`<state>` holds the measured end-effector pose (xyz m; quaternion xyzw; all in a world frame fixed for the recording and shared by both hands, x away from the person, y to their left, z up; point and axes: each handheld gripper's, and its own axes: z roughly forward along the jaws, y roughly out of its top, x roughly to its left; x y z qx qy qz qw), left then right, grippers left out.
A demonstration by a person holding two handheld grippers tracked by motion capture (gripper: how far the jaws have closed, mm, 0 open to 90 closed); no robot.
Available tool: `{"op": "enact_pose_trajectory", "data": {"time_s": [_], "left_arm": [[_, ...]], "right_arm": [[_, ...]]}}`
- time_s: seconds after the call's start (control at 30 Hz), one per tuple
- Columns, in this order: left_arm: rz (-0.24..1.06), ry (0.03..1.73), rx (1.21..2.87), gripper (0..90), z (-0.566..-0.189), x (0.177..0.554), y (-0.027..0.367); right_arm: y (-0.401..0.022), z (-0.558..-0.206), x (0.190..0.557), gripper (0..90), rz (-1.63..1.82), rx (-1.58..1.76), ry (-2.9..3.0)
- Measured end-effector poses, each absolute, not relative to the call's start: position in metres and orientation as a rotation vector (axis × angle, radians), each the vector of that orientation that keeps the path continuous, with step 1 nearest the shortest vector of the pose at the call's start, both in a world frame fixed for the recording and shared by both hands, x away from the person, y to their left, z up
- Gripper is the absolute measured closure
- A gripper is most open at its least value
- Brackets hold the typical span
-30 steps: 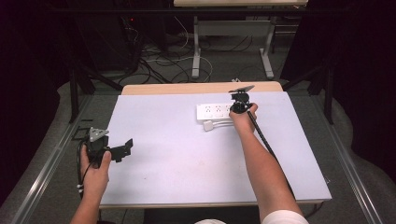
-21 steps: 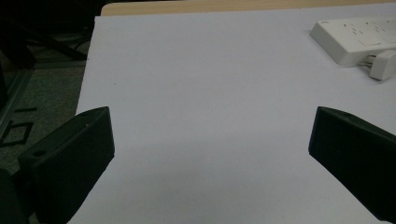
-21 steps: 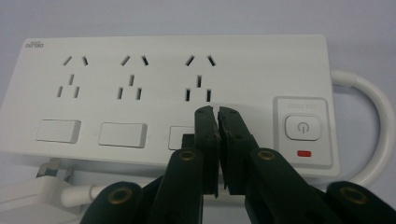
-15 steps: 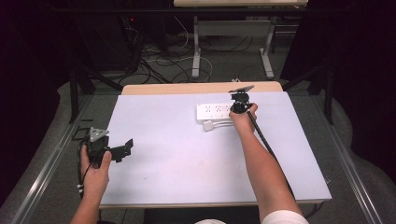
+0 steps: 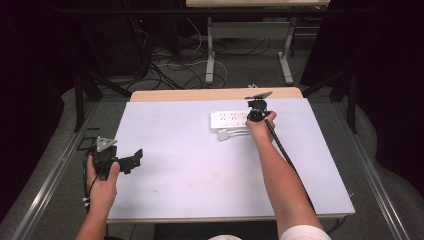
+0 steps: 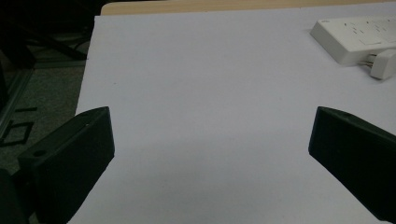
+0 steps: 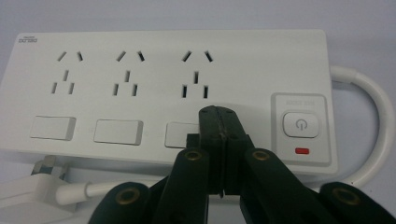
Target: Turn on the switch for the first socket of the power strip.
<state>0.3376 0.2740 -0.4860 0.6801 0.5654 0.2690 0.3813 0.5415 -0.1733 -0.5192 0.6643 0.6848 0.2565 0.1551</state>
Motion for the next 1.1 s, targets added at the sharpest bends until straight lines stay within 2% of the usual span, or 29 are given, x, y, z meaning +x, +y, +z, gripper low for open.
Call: {"op": "enact_pose_trajectory", "data": {"time_s": [0.33,0.63,0.73,1.1], "left_arm": [[0.685,1.442,1.732,0.3,-0.4857,0.3381,0.2744],[0.684,1.448,1.725,0.3,-0.4867,0.3390,0.2745],[0.681,1.450,1.734,0.3,-0.4870,0.3390,0.2751],[0.675,1.448,1.743,0.3,-0.4872,0.3397,0.2742]], "right_arm": [[-0.1763,-0.5199,0.5401,88.2,0.764,1.907,1.958],[-0.1769,-0.5186,0.5403,76.5,0.765,1.916,1.935],[-0.1781,-0.5170,0.5407,70.1,0.775,1.911,1.914],[-0.1826,-0.5131,0.5413,57.0,0.769,1.890,1.863]]}}
